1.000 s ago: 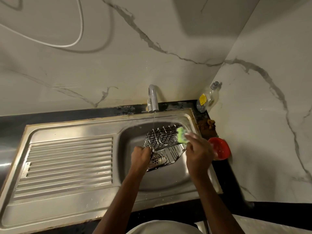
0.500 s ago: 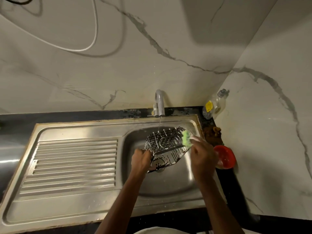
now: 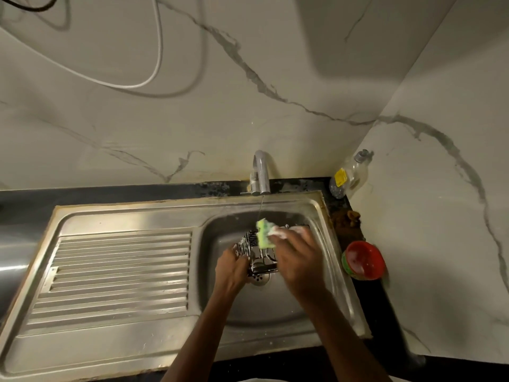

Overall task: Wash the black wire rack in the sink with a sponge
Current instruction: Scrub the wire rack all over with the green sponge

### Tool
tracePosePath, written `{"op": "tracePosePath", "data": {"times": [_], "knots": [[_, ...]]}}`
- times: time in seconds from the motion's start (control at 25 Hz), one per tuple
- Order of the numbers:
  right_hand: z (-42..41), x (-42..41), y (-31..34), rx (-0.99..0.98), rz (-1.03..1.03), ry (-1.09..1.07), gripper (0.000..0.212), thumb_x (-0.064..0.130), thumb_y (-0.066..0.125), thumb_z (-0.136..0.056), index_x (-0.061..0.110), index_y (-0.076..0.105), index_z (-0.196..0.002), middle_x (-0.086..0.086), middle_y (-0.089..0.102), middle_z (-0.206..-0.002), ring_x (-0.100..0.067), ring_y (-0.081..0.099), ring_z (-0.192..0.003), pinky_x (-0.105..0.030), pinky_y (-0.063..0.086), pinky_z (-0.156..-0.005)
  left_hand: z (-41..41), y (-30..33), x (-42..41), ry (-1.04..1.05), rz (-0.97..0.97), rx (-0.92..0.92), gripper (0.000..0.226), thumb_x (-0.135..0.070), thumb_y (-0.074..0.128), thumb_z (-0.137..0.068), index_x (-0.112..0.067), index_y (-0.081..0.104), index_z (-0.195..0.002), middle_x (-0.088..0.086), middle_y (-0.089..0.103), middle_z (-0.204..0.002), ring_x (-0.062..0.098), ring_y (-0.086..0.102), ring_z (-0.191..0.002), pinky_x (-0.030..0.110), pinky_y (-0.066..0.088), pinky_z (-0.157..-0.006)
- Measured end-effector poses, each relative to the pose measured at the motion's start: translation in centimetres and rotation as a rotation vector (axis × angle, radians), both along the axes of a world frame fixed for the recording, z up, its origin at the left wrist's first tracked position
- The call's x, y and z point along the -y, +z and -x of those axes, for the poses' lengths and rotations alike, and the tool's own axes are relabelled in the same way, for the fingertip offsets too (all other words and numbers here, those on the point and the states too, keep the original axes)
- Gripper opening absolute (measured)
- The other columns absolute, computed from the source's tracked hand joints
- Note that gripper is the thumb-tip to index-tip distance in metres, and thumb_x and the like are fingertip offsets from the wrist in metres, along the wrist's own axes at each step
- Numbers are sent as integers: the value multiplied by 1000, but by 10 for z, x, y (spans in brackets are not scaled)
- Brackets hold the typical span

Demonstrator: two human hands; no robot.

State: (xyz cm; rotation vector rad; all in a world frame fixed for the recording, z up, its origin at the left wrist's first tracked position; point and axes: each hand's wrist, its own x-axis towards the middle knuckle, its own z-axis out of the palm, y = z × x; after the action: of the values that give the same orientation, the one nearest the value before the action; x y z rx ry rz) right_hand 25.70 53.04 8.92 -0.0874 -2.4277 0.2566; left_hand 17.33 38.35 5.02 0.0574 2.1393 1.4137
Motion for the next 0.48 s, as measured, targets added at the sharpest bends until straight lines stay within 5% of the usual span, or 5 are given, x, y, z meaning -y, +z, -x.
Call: {"op": "tracePosePath", "data": {"times": [0.16,0.48], "knots": [[0,-23,3,-54,163,-244,18,6,61,-92,2,77,-98,-11,75,-94,-28,66,-87,-27,44,-88,6,-15,2,0,33,0,24,-35,56,-77,-25,71,-93,0,78,-82,22,76,-76,53,64,-70],[18,27,22,125,-68,152,20,12,58,-92,7,76,-99,-9,71,-102,-26,59,-92,-34,48,-79,9,-13,0,47,-63,-45,33,-47,60,-82,-17,73,-81,5,77,-77,26,76,-74,53,64,-67]]}}
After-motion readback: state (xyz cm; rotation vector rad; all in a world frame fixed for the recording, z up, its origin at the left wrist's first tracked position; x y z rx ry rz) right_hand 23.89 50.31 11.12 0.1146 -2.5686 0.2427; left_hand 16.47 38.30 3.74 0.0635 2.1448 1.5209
